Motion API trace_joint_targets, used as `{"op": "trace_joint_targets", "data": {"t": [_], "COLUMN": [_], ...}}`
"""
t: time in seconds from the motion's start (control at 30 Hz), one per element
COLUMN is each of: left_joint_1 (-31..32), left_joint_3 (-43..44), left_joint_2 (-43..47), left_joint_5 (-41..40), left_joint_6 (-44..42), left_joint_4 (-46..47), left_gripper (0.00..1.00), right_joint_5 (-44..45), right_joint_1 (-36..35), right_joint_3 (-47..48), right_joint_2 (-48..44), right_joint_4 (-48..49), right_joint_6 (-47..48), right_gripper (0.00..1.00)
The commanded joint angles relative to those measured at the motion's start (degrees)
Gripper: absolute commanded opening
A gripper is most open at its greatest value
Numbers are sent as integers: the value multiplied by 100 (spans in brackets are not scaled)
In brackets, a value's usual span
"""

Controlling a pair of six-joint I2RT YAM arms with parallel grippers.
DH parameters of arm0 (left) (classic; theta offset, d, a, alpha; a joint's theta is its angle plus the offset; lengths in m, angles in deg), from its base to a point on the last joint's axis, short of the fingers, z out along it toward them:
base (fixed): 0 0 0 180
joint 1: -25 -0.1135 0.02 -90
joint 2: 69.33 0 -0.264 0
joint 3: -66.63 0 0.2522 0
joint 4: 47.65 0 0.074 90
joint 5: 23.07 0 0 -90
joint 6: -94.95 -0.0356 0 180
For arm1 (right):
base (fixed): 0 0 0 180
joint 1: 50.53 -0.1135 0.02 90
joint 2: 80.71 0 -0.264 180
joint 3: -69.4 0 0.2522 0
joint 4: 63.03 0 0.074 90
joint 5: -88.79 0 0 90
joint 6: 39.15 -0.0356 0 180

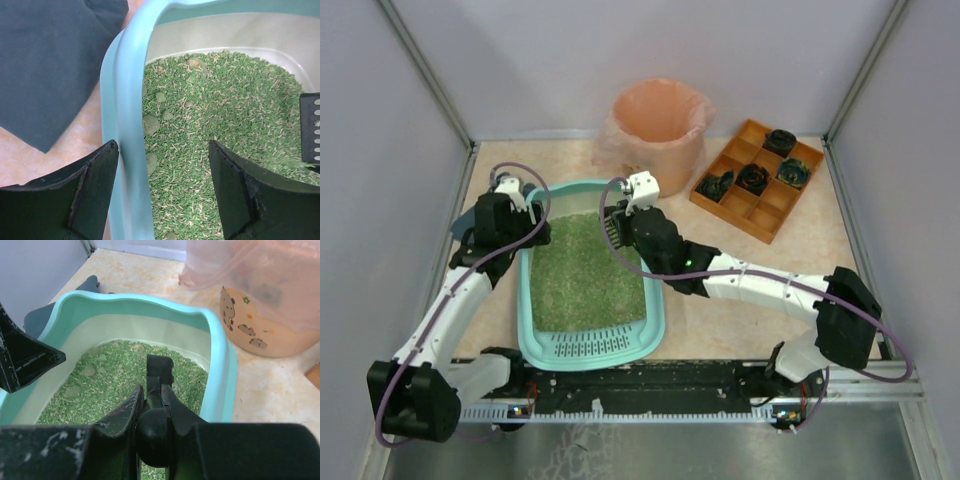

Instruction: Clean the litter box

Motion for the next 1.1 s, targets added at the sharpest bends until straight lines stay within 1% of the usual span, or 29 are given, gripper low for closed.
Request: {"op": "trace_joint_targets", "data": {"t": [0.0, 0.1, 0.2, 0.3, 0.47, 0.57, 0.67, 0.77, 0.97, 1.07], "left_joint_1": [45, 45, 46, 45, 46, 46, 48, 45, 45, 41], "left_joint_3": [-51, -115, -246, -428, -483, -482, -483, -487, -484, -488], "left_joint_2": [295, 422, 523, 608, 593, 579, 573, 579, 581, 590], "left_joint_5": [-183, -371, -347, -292, -238, -278, -263, -266, -243, -243], "left_joint_6": [343, 483, 525, 533, 506, 475, 464, 459, 434, 432], "left_joint_4": [-98, -379, -526, -495, -467, -465, -448, -447, -438, -440], "left_gripper": [78, 76, 70, 65, 61, 61, 61, 61, 60, 60], "right_joint_5": [703, 12, -710, -897, -1140, -1191, -1053, -742, -112, 140], "right_joint_1": [-303, -307, -335, -437, -498, -606, -733, -844, -1123, -1284], "right_joint_3": [392, 278, 125, 5, -136, -141, -96, -12, 339, 572], "right_joint_2": [-141, -286, -243, -68, 248, 426, 586, 742, 1029, 1409], "right_joint_4": [-38, -44, 161, 346, 533, 576, 523, 317, -149, -347], "right_joint_6": [418, -475, -1534, -2137, -2754, -2884, -2888, -2822, -2398, -2237], "right_gripper": [0, 0, 0, 0, 0, 0, 0, 0, 0, 0]}}
